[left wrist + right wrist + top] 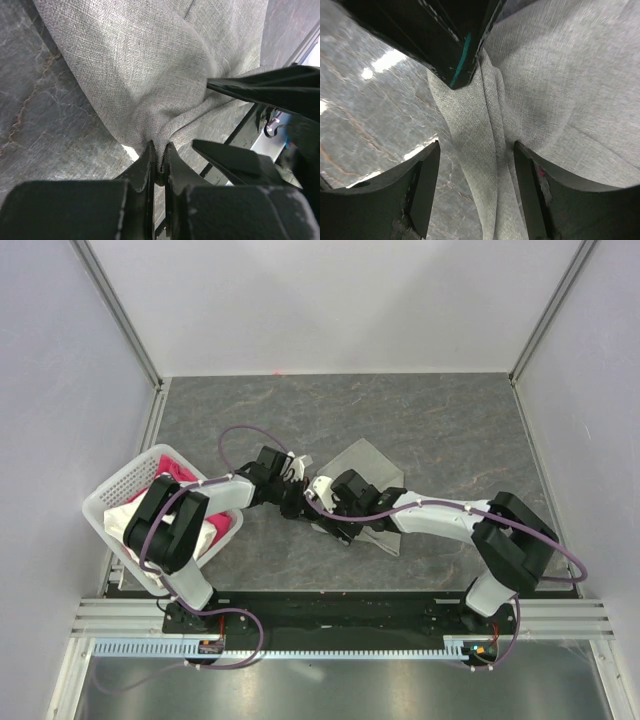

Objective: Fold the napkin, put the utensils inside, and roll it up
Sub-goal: Roll the napkin with the utensil

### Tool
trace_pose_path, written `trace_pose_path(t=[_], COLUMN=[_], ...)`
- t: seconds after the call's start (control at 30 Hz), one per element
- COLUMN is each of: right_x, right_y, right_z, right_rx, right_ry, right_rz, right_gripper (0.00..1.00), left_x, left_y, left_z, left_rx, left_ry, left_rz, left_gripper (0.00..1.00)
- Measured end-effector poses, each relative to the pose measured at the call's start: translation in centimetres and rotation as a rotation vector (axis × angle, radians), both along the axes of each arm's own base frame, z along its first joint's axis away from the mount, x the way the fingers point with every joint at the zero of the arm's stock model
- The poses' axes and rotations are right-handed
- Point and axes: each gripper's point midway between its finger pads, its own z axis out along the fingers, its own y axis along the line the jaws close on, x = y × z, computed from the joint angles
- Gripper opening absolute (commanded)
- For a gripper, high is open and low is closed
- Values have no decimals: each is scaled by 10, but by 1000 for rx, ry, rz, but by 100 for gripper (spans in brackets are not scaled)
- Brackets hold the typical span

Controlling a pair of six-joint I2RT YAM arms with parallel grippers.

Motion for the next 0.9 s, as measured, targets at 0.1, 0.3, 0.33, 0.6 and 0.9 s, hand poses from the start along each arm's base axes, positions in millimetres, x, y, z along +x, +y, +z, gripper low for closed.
trace_pose_path(t=[0.1,0.3,0.33,0.6,0.9], right_x=[1,11,13,14,7], right_y=[-1,0,1,8,12], right_z=[-12,-17,-18,-20,-22], right_rx=[-32,-69,-71,-83,-55], right_ry=[6,-14,-13,32,149], right_rz=[5,-2,-2,10,36], right_gripper=[66,35,31,24,20], left_x=[0,-1,-1,8,13], left_y=[0,1,1,8,27], left_z=[1,0,0,3,17], left_rx=[-7,-11,-14,-22,4], left_ry=[9,27,29,35,-46], left_rz=[-2,-3,-3,37,118], left_gripper=[2,7,16,49,69])
